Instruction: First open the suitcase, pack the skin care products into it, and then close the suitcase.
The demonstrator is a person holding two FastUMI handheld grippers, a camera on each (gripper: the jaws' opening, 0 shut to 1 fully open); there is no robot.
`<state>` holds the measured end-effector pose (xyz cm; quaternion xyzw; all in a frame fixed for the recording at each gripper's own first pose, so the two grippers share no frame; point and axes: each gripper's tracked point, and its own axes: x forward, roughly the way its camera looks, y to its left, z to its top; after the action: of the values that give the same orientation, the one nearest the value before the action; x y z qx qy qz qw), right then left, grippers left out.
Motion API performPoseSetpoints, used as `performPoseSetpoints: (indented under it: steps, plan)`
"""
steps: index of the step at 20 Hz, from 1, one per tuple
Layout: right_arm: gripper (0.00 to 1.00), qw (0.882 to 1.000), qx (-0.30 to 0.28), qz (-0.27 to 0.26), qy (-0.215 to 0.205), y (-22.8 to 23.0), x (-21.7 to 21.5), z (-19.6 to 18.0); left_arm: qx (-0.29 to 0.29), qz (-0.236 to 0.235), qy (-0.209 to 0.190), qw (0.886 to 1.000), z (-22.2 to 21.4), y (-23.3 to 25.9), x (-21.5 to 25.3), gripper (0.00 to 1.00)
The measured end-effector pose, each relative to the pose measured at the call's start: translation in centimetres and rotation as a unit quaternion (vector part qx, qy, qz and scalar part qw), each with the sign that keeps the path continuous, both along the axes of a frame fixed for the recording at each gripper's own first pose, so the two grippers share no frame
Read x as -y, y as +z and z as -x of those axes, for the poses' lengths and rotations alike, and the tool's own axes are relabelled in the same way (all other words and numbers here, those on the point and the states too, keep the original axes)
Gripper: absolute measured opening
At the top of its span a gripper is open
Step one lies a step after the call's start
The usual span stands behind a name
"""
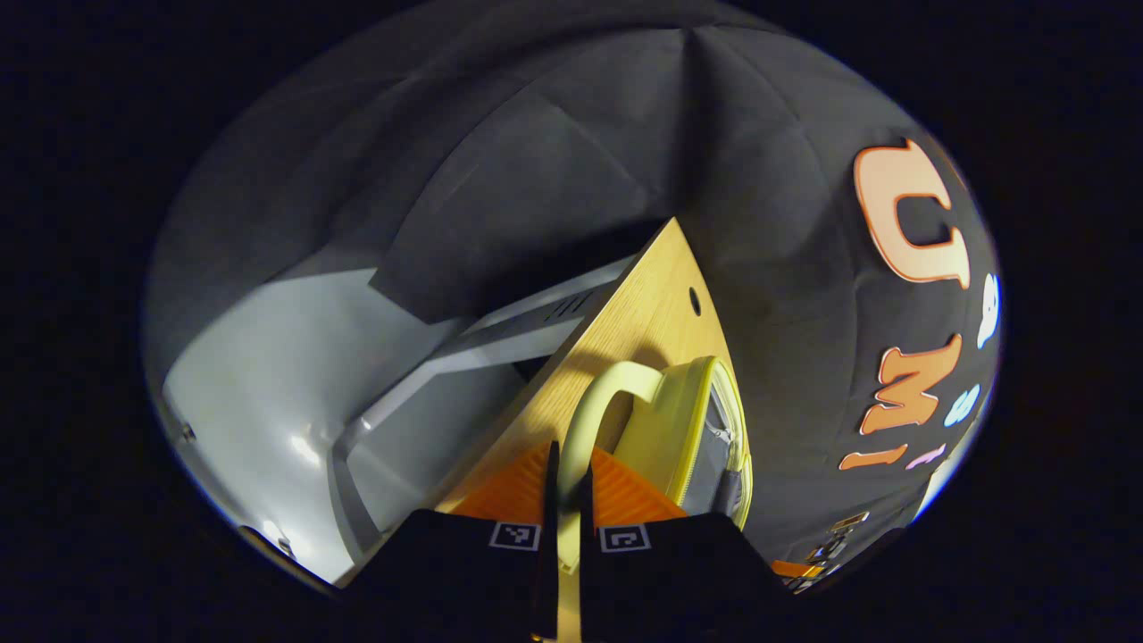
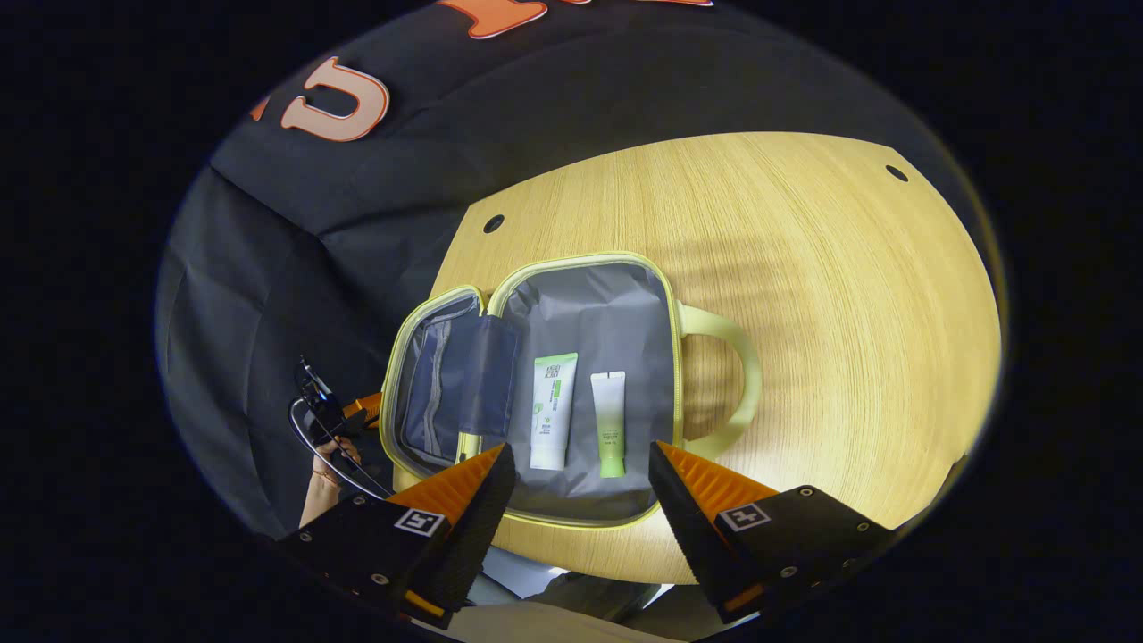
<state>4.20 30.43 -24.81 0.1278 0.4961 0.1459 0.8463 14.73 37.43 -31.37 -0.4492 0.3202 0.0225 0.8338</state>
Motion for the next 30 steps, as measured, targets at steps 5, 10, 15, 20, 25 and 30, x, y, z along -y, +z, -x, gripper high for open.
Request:
performPoseSetpoints:
  steps: [5, 10, 15, 20, 25, 30]
  plan:
    - [0.96, 1.000, -0.001, -0.007, -0.003, -0.1, 0.2, -0.2, -0.011, -0.108, -0.024, 0.994, 0.6, 3.6, 0.7, 0.09]
    - [0.96, 1.000, 0.022, -0.021, -0.001, 1.2, 0.6, -0.6, 0.024, -0.166, -0.020, 0.986, 0.5, 12.8, 3.3, 0.09]
    - [0.95, 0.998, 0.052, -0.041, -0.004, 3.7, 2.9, -0.8, 0.042, -0.225, -0.051, 0.972, 0.7, 19.4, 8.0, 0.09]
    - [0.95, 0.995, 0.086, -0.050, -0.012, 5.7, 7.3, -1.4, 0.074, -0.280, -0.076, 0.954, 1.0, 25.1, 15.2, 0.09]
    - [0.96, 0.992, 0.117, -0.040, -0.011, 6.6, 12.3, -1.9, 0.109, -0.326, -0.131, 0.930, 0.7, 28.5, 25.7, 0.09]
    - [0.96, 0.990, 0.129, -0.051, -0.020, 7.6, 17.2, -2.0, 0.120, -0.327, -0.171, 0.922, 0.6, 28.2, 34.8, 0.09]
